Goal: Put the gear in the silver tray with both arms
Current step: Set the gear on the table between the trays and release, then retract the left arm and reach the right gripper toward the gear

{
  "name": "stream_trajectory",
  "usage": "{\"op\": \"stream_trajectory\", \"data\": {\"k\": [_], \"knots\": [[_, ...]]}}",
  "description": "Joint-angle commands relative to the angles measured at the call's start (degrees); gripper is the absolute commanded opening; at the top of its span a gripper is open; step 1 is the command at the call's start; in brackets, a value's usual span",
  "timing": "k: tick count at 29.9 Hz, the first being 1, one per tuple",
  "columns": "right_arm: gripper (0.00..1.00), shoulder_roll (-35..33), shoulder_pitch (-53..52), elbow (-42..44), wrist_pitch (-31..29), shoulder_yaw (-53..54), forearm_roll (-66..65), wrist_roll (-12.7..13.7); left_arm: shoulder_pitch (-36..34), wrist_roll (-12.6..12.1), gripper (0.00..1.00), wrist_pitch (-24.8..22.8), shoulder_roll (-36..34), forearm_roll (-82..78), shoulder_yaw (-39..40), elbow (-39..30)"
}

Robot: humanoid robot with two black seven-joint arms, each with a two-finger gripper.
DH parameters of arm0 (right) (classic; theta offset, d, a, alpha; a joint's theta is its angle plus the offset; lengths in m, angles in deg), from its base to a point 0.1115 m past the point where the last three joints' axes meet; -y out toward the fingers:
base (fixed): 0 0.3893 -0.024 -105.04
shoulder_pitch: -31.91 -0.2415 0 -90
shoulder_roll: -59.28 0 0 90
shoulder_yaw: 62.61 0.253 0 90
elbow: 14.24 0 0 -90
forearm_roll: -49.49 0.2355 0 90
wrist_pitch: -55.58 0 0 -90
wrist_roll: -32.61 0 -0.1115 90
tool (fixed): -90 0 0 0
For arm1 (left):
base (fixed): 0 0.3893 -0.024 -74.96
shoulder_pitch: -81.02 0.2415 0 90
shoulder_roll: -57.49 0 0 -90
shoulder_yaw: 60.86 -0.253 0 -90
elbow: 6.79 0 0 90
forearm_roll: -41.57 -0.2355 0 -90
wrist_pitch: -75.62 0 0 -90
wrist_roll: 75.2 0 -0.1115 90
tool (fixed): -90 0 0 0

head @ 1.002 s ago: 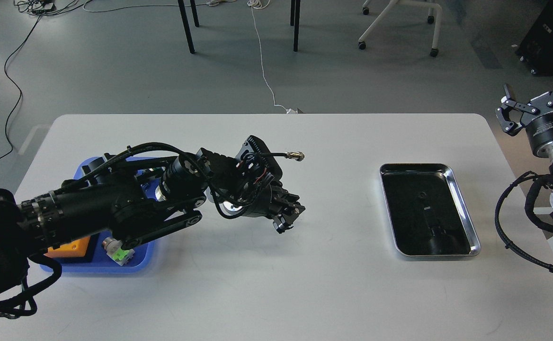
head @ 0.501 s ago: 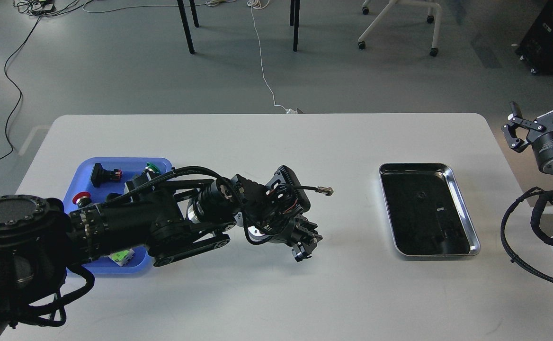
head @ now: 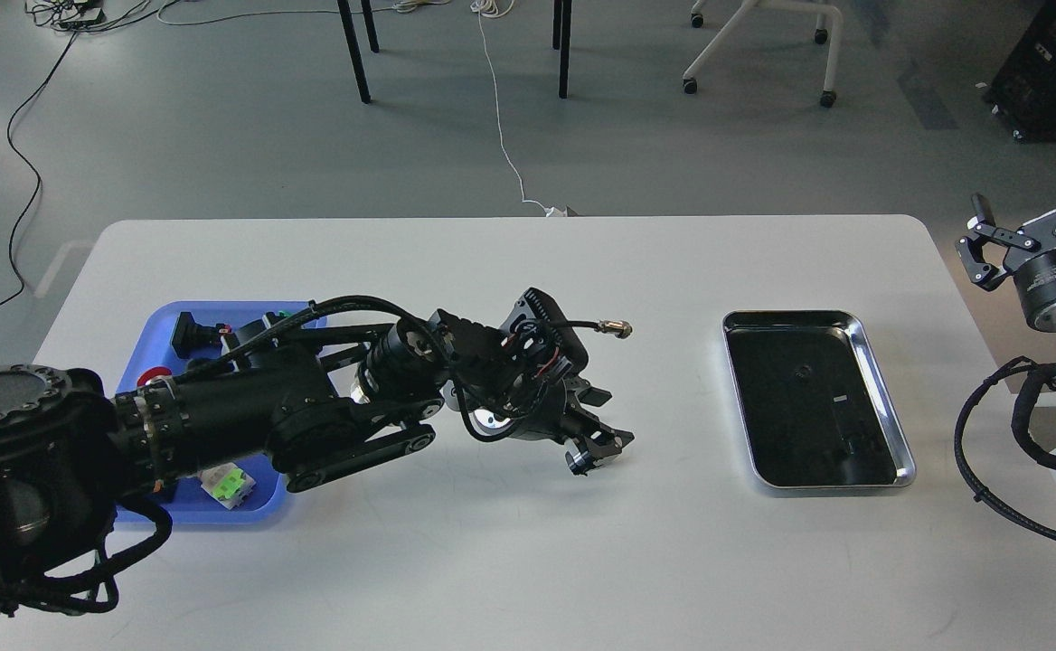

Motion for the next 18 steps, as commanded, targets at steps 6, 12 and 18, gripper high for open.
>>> {"op": "stream_trajectory", "data": {"k": [6, 12, 18], "knots": [[0.98, -0.9, -5.5, -2.0, 0.0, -3.1, -5.1, 0.0, 0.4, 0.1, 0.98, 0.2, -12.3, 37.9, 16.0, 0.0], [0.98, 1.6, -12.5, -3.9, 0.0, -9.5, -14.9, 0.0, 0.7, 0.1, 0.98, 0.0, -21.5, 72.3, 19.9, 1.3], [0.98, 2.4, -20.9, -11.6, 0.8, -16.3, -25.6, 0.0, 2.5, 0.1, 0.98, -1.8, -28.1, 99.8, 20.2, 7.4]]}}
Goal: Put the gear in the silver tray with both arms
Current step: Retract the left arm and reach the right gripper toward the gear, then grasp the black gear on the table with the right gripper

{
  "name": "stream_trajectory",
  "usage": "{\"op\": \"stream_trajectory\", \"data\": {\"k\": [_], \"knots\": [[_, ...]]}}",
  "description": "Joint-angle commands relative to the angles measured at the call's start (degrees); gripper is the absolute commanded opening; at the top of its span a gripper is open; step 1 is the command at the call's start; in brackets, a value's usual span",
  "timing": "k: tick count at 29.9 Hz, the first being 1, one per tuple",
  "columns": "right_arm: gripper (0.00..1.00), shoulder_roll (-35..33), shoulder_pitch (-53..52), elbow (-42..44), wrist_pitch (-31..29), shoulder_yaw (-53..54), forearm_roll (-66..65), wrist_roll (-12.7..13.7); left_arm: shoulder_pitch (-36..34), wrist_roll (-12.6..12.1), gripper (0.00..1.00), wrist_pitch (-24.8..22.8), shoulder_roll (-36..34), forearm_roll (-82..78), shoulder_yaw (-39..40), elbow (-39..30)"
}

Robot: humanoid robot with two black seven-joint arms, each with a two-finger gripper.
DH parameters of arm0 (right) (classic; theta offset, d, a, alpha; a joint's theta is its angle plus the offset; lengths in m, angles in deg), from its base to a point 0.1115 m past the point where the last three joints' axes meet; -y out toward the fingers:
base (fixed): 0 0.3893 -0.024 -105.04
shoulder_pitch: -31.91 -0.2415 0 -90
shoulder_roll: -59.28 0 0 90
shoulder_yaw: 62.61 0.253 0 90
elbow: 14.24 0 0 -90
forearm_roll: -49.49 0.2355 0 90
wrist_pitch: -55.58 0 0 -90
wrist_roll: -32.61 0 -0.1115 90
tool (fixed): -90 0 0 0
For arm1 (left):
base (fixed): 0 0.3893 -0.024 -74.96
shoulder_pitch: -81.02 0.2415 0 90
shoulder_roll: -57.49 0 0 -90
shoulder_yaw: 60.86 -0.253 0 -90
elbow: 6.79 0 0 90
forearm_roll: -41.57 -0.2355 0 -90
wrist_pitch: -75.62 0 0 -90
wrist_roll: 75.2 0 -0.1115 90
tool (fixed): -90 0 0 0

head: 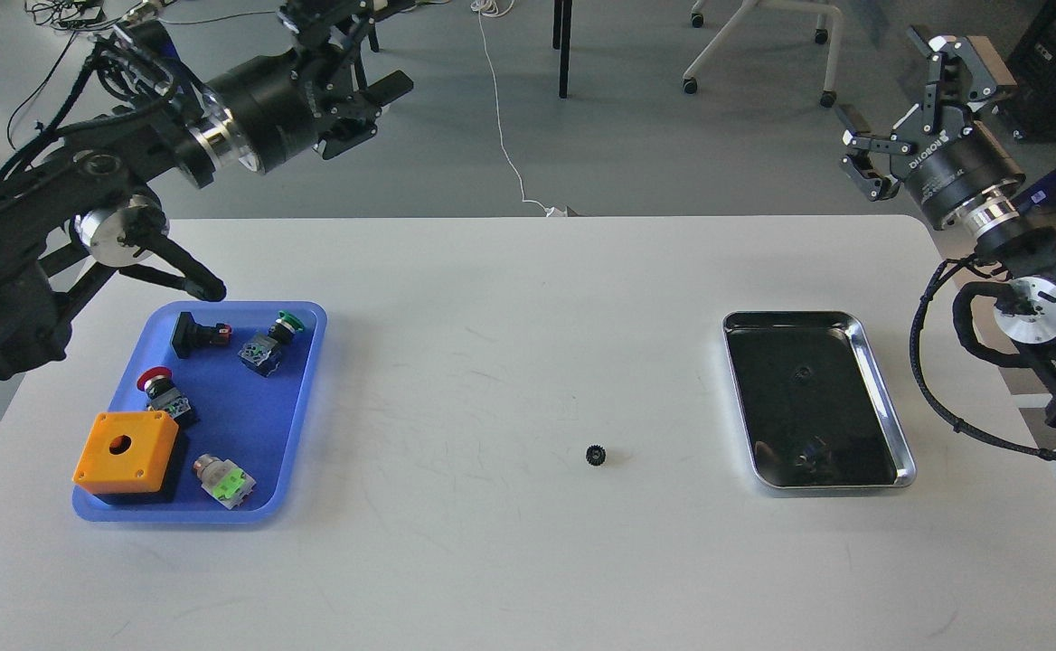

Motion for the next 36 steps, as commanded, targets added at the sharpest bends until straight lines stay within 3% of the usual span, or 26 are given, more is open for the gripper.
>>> {"op": "stream_trajectory", "data": {"k": [1, 6, 13, 21, 26, 30, 36], "knots": [[0.98, 0.3, -4.8, -3.8, 0.8, -4.8, -6.2, 0.0, 1.4, 0.1, 0.98, -1.9, -3.1, 13.6, 0.2, 3.6], [0.98, 5.6, -15.3, -4.4, 1.0, -21.2, -9.6, 0.0, 7.8, 0.1, 0.98, -3.3, -5.6, 27.4, 2.9, 5.8], [0.98, 14.1, -33.0, -4.7, 0.9, -47.1, -10.5, 0.0, 15.9, -0.2, 0.98, -4.8, -6.6, 29.3, 8.0, 6.8], [0.98, 27.5, -41.0, -8.6, 4.4, -62.1, -25.8, 0.0, 19.3, -0.2, 0.98, -5.9, -8.7, 31.1, 9.9, 6.9], [0.97, 27.8, -42.5, -11.0, 5.2, -74.3, -35.9, 0.0, 19.5, 0.0, 0.98, -5.9, -10.1, 31.4, 9.9, 7.2], [0.96, 27.8, -41.8, -12.3, 9.8, -80.3, -40.6, 0.0, 19.6, 0.0, 0.98, -5.9, -10.6, 31.7, 10.0, 8.7], [0.86, 27.8, -40.0, -17.9, 17.1, -84.0, -40.8, 0.0, 19.6, 0.0, 0.98, -5.9, -10.4, 31.7, 10.0, 10.9]]}}
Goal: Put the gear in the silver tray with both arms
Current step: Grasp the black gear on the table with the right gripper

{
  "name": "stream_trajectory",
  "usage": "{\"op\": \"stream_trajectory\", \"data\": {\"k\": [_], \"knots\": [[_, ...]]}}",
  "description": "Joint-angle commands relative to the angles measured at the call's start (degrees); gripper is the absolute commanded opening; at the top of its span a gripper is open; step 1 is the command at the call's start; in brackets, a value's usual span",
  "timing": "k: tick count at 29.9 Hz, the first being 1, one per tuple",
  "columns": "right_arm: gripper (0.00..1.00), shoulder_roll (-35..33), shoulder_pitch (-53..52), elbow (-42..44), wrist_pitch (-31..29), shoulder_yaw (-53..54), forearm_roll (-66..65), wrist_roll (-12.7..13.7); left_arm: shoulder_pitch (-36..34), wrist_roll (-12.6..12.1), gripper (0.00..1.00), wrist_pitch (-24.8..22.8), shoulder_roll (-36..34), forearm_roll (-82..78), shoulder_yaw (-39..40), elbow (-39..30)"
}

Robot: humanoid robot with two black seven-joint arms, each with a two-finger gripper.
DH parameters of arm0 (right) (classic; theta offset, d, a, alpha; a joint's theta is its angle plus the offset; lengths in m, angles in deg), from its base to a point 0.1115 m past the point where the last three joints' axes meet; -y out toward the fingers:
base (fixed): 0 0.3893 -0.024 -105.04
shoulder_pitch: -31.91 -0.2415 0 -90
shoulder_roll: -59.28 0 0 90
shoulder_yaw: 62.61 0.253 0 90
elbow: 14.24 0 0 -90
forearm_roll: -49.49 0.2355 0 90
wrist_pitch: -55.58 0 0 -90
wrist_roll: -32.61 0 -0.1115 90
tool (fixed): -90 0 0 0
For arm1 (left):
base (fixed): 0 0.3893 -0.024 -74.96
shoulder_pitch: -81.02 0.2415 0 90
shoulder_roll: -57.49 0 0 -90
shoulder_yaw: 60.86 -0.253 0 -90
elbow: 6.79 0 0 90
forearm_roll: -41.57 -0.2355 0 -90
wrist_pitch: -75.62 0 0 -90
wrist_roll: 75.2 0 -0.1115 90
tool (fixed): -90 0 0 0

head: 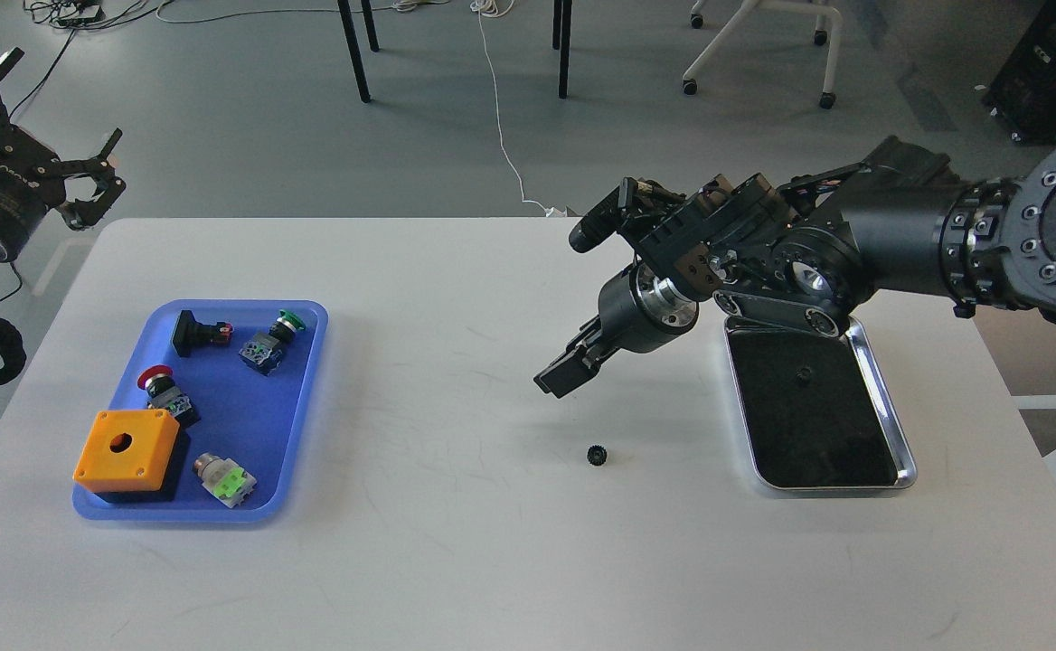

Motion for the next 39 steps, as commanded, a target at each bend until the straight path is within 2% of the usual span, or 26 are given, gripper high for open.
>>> {"op": "stream_trajectory", "data": {"k": [1, 5, 16, 27, 39], "knots": [[0.85, 0.0, 1.2, -3.8, 5.5, -1.3, 0.5, 0.0, 0.0, 0.0, 0.98, 0.0, 0.1, 0.0, 0.0, 0.6], [0.85, 0.0, 1.9, -6.8, 8.1, -1.6, 0.5, 0.0, 0.0, 0.0, 0.98, 0.0, 0.4, 0.0, -0.1, 0.6], [0.78, 0.0, 6.2, -6.4, 11.6, -5.2, -2.4, 0.0, 0.8, 0.0, 0.98, 0.0, 0.2, 0.0, 0.0, 0.5], [0.64, 0.0, 6.2, -6.1, 11.8, -5.6, -2.9, 0.0, 0.8, 0.1, 0.98, 0.0, -0.1, 0.0, 0.1, 0.5], [0.60, 0.0, 6.2, -6.0, 11.8, -6.7, -3.2, 0.0, 1.0, 0.1, 0.98, 0.0, -1.1, 0.0, 0.4, 0.5]]}}
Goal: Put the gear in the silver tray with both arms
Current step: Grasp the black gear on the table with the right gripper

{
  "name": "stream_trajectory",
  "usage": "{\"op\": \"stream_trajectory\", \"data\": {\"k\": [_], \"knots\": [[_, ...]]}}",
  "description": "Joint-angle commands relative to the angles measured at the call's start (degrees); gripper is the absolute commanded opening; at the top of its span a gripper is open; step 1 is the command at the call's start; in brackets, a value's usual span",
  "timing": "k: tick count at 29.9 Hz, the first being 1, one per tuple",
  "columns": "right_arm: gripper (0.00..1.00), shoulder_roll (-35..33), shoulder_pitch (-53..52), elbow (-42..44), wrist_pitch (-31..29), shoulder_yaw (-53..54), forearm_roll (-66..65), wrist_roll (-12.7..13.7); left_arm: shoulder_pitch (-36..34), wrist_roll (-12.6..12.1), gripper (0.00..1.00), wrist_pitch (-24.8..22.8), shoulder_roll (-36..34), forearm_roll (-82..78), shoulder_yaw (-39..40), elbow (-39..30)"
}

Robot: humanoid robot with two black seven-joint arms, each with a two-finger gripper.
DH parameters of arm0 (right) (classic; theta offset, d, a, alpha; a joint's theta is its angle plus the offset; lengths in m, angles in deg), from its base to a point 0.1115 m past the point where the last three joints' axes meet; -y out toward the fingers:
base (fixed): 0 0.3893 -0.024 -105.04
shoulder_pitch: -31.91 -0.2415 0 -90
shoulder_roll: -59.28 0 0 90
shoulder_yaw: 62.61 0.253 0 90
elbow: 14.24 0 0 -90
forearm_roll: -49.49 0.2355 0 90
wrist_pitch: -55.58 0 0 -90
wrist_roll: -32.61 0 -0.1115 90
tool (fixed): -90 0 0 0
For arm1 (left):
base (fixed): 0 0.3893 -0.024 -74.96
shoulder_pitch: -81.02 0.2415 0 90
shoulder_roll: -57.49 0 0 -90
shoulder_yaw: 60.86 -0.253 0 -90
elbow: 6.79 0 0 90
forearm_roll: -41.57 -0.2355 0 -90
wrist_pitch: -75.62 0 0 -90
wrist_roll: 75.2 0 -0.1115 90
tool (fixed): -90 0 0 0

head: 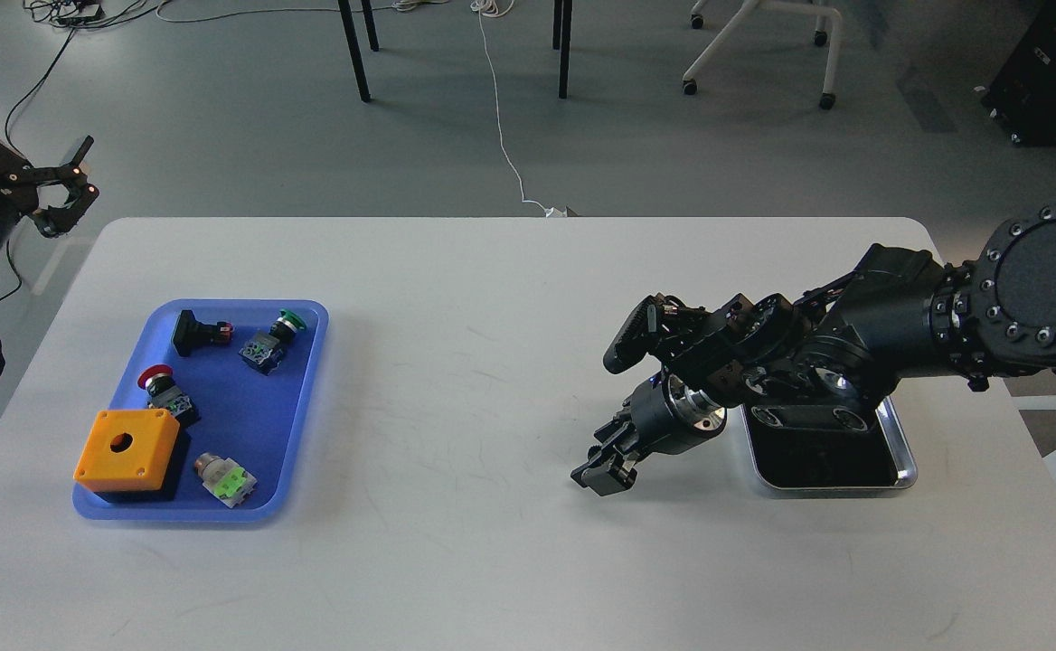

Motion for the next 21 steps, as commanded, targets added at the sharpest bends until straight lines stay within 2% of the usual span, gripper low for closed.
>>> {"op": "stream_trajectory", "data": {"k": [1, 8, 15, 19, 21], "knots": [[0.59, 0.0, 0.0, 0.1, 0.1, -0.2, -0.1, 0.0, 0.2, 0.0, 0.98, 0.0, -0.1, 0.0, 0.0, 0.0], [0.43, 0.0, 1.1, 0.7, 0.1, -0.3, -0.1, 0.0, 0.4, 0.0, 0.98, 0.0, -0.2, 0.0, 0.0, 0.0], [0.33, 0.0, 1.8, 1.2, 0.2, -0.3, -0.1, 0.0, 0.4, 0.0, 0.98, 0.0, -0.2, 0.0, 0.0, 0.0], [0.21, 0.0, 2.2, 1.4, 0.3, -0.3, 0.0, 0.0, 0.4, 0.0, 0.98, 0.0, 0.0, 0.0, 0.0, 0.0], [0.18, 0.0, 2.5, 1.6, 0.3, -0.3, 0.0, 0.0, 0.4, 0.0, 0.98, 0.0, 0.0, 0.0, 0.0, 0.0]]}}
